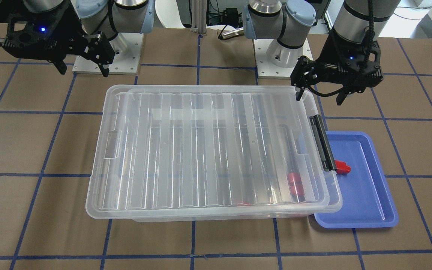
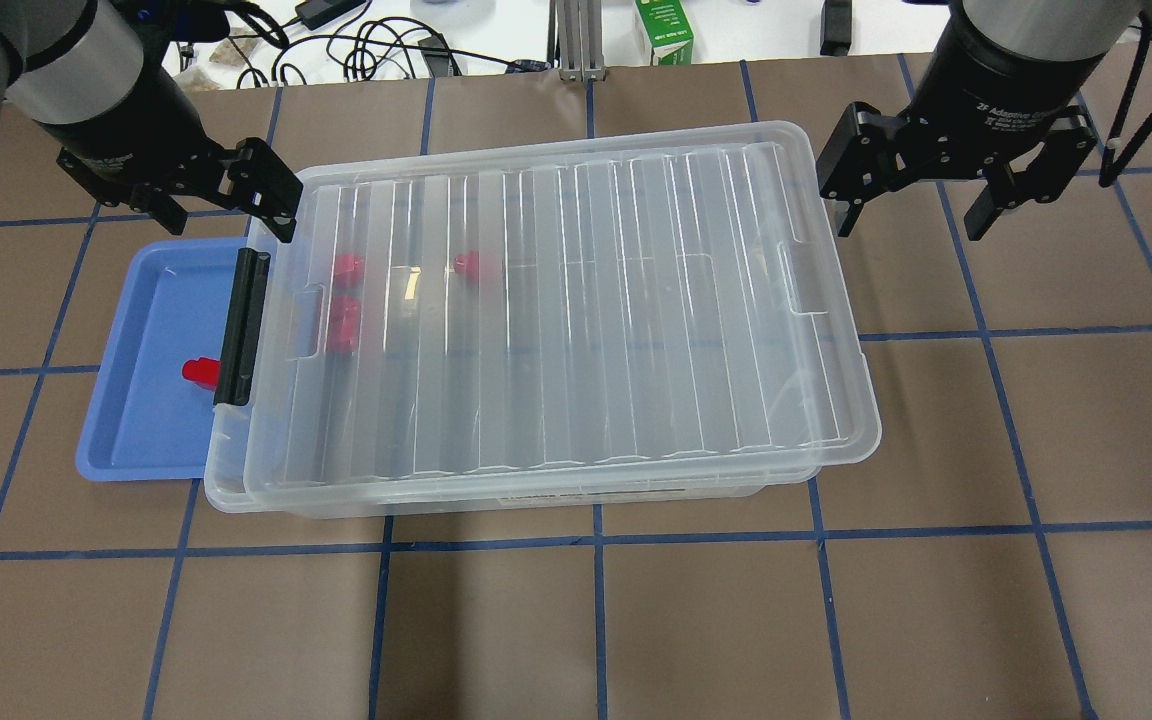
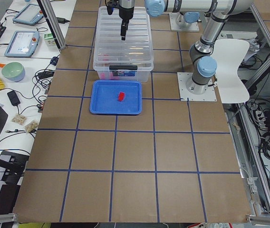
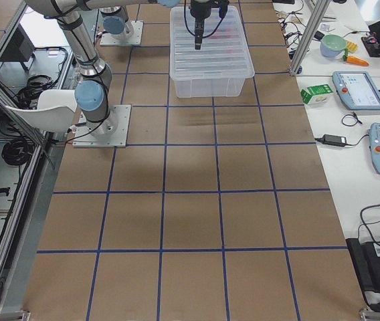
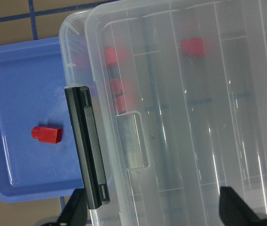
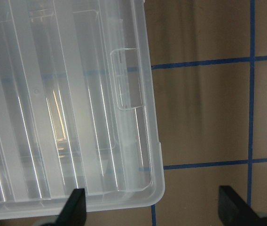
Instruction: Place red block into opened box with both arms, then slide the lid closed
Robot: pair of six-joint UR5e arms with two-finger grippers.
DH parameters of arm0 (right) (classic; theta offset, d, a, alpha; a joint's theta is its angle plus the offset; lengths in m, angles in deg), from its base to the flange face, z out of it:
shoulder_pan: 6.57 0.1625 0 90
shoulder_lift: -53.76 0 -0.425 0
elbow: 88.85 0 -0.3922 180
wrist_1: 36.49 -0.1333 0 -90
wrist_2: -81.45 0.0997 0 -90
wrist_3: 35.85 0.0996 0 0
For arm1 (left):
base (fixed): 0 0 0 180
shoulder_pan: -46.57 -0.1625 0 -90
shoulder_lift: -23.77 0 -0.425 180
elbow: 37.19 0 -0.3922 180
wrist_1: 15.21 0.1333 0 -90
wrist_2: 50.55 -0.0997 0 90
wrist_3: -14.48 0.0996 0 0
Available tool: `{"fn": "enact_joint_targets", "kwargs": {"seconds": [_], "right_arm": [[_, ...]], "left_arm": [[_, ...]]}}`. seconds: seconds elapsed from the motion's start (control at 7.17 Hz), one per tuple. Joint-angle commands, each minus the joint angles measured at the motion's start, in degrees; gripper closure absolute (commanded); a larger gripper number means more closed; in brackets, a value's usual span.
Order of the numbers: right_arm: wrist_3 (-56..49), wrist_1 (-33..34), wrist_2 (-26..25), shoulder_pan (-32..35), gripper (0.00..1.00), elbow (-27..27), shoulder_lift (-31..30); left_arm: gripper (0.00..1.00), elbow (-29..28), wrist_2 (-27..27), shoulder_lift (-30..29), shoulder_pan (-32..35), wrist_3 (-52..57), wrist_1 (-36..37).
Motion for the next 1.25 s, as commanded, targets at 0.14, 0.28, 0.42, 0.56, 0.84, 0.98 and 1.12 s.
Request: {"fn": "enact_joint_targets", "kwargs": {"seconds": [0.14, 0.28, 0.42, 0.56, 0.84, 0.98, 1.12], "right_arm": [[0.0, -0.1, -0.1, 0.0, 0.00, 0.3, -0.1], [-0.3, 0.1, -0.2, -0.1, 0.00, 0.4, 0.1], [-0.7, 0.8, -0.3, -0.6, 0.00, 0.7, 0.3], [-0.7, 0.9, 0.3, -2.0, 0.00, 0.9, 0.5], [-2.9, 3.0, 0.2, -3.5, 0.00, 0.9, 3.3], [-2.8, 4.5, 0.3, -3.5, 0.00, 0.9, 5.2], [-2.9, 7.1, 0.3, -3.4, 0.00, 0.9, 7.8]], "left_arm": [[0.00, 0.1, 0.1, -0.2, 0.0, -0.1, 0.2], [0.00, 0.1, 0.0, 0.0, 0.0, 0.3, 0.2], [0.00, 0.0, 0.0, -0.1, 0.0, 0.3, 0.3], [0.00, 0.1, 0.0, -0.1, 0.0, 0.3, 0.3], [0.00, 0.1, 0.0, 0.0, 0.0, 0.3, 0.2], [0.00, 0.1, 0.0, 0.0, 0.0, 0.3, 0.2], [0.00, 0.1, 0.0, -0.1, 0.0, 0.3, 0.3]]}}
